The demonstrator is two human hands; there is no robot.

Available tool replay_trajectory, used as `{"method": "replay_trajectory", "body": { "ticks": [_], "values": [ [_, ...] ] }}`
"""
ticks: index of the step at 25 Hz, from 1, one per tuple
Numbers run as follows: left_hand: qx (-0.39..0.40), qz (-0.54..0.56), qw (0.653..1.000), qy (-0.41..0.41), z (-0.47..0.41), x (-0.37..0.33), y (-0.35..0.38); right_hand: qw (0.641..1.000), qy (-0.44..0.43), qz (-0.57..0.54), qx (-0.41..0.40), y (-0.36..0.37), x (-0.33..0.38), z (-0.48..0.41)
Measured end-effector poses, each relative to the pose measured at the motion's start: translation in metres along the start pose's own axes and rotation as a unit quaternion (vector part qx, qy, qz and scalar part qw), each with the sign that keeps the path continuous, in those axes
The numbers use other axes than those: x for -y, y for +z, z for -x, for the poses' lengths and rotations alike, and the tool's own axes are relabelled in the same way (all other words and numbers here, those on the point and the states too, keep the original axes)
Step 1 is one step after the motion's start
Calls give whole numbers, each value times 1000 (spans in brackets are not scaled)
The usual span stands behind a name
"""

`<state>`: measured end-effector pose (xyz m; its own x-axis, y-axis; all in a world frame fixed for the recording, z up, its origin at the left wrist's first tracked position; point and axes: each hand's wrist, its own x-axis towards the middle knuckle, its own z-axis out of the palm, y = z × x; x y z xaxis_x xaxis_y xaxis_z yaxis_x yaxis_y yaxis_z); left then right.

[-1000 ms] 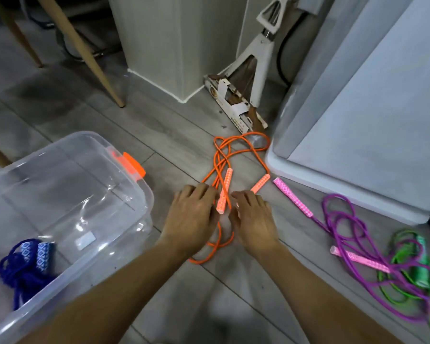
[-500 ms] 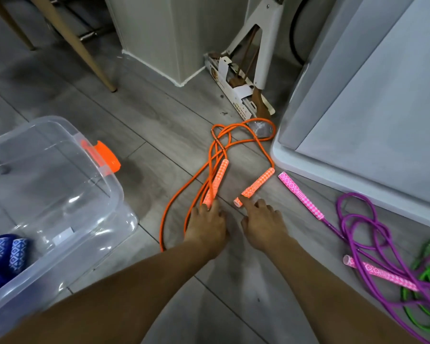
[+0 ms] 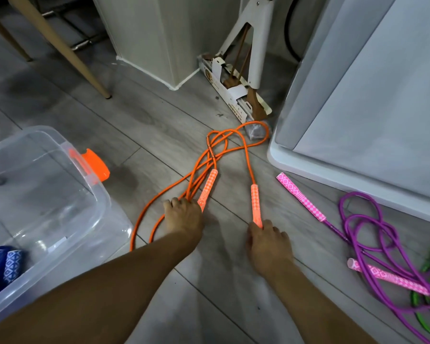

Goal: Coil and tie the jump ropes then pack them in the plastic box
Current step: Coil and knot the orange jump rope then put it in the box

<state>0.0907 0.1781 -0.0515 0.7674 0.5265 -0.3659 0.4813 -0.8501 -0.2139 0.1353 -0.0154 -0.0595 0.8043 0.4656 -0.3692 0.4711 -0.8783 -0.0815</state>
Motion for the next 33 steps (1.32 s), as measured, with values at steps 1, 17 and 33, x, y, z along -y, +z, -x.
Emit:
{"method": "replay_trajectory", "body": {
  "ticks": [1, 17, 33],
  "values": [
    [9, 12, 1000, 16, 1, -6, -1, 1000, 3, 7, 1, 6, -7, 9],
    [292, 542, 747, 253, 182, 18, -184, 930, 0, -348, -117, -153, -54, 112],
    [138, 657, 670, 318, 375, 5, -360, 911, -91, -326, -236, -337, -49, 347]
  ]
}}
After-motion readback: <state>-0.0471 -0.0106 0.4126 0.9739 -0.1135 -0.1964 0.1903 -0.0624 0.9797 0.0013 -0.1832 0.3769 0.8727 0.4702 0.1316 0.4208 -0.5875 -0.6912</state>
